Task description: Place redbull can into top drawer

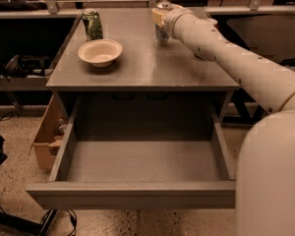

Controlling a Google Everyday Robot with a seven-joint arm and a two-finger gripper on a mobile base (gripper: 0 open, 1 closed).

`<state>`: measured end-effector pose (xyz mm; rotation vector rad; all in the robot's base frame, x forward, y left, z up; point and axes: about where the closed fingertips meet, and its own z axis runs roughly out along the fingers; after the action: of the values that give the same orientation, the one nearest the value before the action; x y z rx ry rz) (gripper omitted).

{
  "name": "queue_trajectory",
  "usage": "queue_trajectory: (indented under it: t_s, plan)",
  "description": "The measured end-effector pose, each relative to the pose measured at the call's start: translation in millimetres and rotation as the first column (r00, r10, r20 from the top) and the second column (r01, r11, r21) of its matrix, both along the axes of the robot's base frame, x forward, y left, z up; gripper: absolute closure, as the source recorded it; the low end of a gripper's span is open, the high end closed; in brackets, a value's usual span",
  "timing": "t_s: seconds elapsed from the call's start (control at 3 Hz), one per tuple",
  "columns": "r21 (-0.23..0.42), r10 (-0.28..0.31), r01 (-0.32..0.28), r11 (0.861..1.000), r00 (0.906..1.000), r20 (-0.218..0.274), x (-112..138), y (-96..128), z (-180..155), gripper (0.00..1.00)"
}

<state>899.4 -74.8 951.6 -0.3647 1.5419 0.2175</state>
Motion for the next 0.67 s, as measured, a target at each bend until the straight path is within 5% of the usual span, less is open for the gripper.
queue_trajectory:
  t_s: [0.33, 0.67]
  plan:
    - [-0.134, 0.068, -0.061, 0.989, 0.9967, 0.044, -54, -24, 39, 1.00]
    - [-0.153, 0.150, -0.143, 0.978, 0.9880, 0.037, -134, -33, 80, 1.00]
